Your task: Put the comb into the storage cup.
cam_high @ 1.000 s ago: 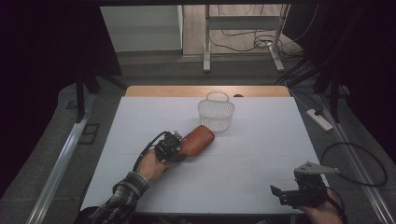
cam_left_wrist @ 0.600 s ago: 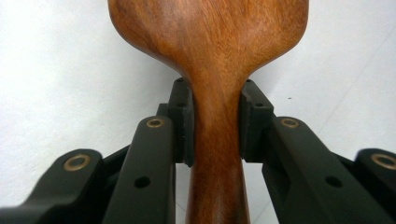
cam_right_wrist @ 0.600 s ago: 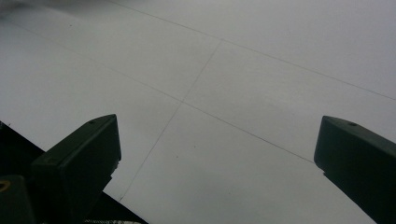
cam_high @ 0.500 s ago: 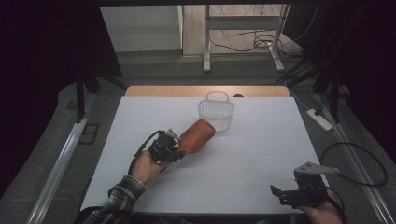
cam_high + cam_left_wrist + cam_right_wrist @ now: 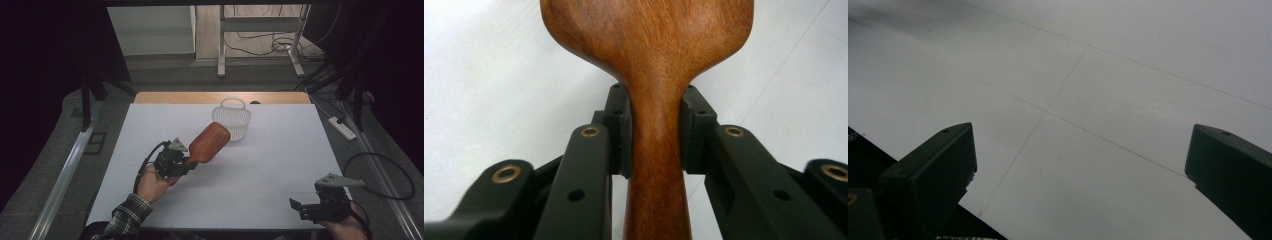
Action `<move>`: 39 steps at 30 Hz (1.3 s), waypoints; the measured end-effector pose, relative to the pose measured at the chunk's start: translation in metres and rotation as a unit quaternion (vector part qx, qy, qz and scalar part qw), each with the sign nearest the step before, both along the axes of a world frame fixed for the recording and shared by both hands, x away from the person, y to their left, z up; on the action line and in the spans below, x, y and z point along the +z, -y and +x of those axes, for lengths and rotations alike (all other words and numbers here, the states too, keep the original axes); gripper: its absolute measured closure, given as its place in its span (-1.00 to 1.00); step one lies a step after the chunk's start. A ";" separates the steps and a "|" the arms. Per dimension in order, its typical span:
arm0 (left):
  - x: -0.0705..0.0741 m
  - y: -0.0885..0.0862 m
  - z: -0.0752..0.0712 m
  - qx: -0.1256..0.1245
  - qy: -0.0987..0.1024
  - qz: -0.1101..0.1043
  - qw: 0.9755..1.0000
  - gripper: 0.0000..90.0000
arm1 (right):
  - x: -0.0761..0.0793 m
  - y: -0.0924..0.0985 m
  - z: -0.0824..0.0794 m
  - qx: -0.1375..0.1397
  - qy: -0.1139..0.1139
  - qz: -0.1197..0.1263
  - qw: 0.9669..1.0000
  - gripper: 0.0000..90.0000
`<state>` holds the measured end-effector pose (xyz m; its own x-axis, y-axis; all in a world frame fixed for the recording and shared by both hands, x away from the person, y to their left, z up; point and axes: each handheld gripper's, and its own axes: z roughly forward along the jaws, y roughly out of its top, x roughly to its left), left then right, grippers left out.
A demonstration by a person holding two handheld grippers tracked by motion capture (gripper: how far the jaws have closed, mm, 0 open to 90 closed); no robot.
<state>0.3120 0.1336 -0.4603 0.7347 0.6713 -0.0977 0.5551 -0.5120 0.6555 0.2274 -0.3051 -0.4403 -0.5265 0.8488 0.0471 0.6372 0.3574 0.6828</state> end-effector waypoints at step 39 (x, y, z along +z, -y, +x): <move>0.016 0.002 -0.040 -0.007 0.061 -0.065 0.996 0.59 | 0.005 -0.005 0.009 0.050 0.017 0.078 0.996 -1.00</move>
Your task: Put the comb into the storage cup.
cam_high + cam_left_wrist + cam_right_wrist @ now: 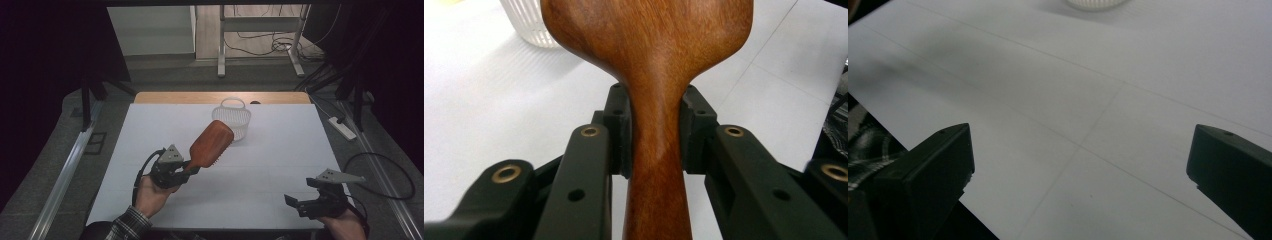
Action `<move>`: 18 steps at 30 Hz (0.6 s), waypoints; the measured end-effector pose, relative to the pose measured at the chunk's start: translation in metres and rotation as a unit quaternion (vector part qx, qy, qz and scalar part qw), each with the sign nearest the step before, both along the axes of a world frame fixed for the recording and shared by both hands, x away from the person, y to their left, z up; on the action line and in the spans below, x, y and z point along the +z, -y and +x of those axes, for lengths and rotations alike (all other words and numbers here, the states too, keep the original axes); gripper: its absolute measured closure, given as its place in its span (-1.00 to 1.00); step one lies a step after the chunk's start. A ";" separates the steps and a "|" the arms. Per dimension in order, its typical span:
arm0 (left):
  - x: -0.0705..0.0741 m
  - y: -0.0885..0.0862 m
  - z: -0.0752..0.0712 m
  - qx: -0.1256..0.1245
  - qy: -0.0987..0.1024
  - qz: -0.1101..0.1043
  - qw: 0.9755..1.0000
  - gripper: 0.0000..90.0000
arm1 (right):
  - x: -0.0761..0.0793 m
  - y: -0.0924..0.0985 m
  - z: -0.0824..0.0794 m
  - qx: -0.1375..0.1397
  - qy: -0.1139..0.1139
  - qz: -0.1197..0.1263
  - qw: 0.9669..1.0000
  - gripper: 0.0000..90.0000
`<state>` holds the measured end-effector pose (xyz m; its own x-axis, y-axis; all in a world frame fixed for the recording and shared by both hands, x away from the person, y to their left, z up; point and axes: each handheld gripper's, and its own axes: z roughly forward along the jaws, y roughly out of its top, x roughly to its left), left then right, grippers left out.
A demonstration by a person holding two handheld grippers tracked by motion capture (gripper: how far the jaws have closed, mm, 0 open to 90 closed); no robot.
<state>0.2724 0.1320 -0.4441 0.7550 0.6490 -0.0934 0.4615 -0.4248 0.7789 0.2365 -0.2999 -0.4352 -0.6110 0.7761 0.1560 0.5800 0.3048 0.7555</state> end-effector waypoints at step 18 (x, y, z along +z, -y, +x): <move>-0.003 0.004 0.003 -0.019 -0.012 -0.018 1.000 0.59 | 0.017 -0.014 0.024 0.031 0.017 0.074 0.997 -1.00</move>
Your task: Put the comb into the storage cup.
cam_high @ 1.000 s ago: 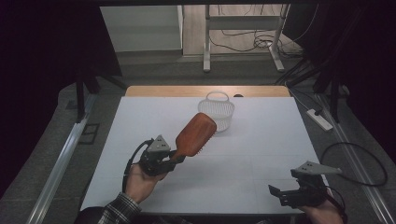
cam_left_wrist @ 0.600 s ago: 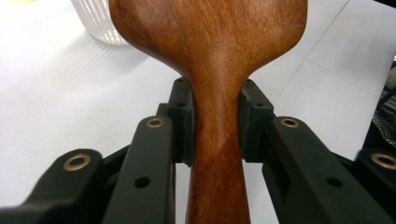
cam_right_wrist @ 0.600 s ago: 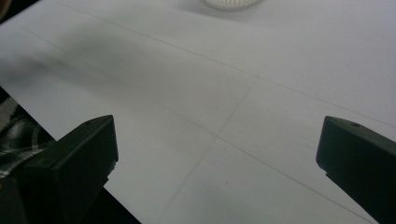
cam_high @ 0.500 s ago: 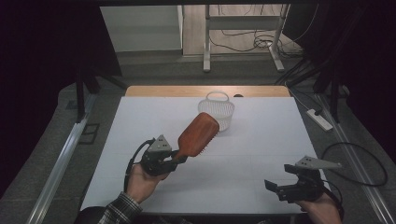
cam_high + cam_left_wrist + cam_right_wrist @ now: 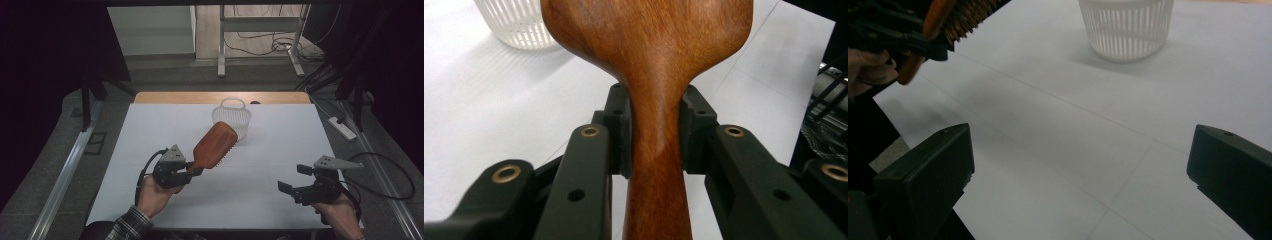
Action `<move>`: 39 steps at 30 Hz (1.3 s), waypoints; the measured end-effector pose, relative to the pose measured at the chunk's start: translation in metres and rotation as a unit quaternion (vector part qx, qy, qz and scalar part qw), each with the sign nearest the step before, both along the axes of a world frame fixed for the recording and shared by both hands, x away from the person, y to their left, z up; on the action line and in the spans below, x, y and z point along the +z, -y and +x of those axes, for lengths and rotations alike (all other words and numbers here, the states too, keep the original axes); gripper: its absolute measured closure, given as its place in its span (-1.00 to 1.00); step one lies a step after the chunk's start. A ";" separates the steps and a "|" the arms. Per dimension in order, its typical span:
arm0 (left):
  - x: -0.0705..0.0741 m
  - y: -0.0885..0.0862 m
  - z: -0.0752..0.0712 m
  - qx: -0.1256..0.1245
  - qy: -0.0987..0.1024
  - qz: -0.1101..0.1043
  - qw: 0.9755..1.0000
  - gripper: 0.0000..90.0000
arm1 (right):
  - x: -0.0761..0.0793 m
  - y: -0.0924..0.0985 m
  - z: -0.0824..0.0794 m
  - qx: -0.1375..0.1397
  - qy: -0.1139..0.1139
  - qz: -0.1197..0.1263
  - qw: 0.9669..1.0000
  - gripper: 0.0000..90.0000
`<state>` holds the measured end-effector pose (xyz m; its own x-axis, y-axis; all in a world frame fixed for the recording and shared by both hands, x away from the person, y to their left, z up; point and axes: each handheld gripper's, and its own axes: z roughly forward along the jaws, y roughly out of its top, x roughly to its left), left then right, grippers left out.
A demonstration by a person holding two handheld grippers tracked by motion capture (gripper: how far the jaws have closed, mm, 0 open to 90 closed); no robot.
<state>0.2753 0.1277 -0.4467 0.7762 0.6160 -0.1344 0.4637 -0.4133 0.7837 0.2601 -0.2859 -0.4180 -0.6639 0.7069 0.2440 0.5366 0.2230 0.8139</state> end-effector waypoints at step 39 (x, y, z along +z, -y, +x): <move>0.002 0.007 -0.001 -0.004 0.014 -0.009 1.000 0.59 | 0.012 -0.053 0.037 0.043 -0.028 0.050 0.997 -1.00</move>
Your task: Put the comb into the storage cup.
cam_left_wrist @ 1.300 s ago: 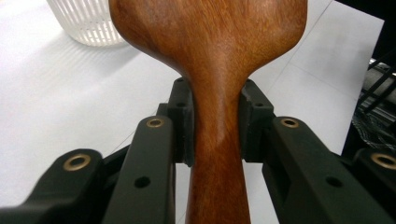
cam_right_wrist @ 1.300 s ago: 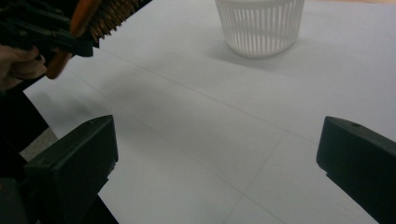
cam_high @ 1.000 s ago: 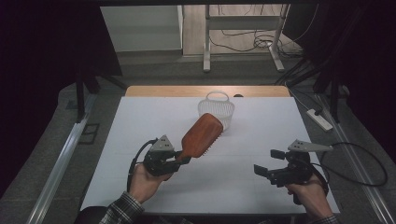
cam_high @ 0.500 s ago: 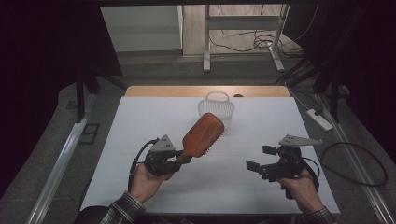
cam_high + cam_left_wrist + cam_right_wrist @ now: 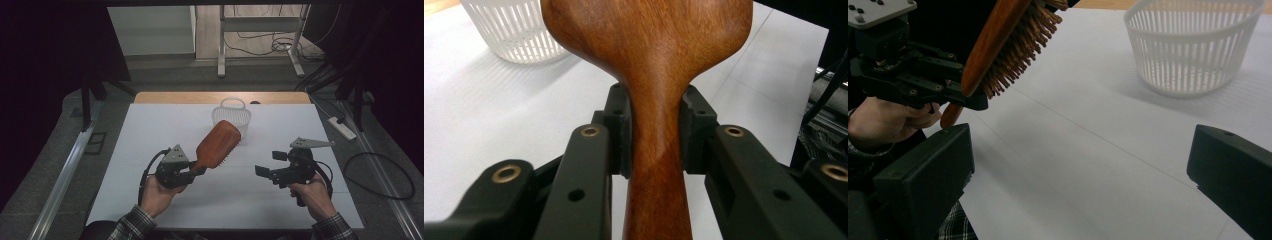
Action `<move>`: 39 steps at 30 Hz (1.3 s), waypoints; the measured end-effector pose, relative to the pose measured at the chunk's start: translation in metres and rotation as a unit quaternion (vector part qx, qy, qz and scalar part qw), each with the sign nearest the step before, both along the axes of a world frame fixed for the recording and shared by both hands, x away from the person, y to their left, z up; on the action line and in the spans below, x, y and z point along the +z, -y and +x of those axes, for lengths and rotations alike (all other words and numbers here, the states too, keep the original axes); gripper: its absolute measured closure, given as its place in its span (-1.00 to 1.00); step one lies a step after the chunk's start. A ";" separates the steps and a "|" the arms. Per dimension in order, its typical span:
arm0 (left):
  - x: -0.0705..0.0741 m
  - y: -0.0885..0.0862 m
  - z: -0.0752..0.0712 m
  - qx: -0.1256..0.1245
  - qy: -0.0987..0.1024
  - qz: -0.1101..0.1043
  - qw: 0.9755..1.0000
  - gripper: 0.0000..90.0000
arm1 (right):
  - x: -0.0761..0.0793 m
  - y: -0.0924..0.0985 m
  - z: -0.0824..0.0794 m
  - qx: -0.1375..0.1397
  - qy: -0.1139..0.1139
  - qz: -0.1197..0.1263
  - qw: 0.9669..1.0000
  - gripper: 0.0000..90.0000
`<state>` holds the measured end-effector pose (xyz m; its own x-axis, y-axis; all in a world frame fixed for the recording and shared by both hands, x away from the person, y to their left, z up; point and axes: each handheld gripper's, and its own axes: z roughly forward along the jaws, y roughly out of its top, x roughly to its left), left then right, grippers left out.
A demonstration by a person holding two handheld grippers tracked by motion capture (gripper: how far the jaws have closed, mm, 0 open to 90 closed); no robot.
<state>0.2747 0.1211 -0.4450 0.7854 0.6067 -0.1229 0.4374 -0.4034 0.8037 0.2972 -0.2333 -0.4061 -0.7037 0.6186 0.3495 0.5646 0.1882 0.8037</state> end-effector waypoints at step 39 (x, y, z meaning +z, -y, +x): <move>-0.003 0.011 -0.002 -0.007 0.006 0.003 1.000 0.59 | 0.009 -0.056 0.031 0.023 -0.054 0.026 0.998 -1.00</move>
<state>0.2726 0.1105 -0.4481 0.7950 0.5966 -0.1096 0.4214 -0.4133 0.8072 0.3281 -0.1771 -0.3967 -0.6872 0.5657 0.4558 0.6406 0.1758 0.7475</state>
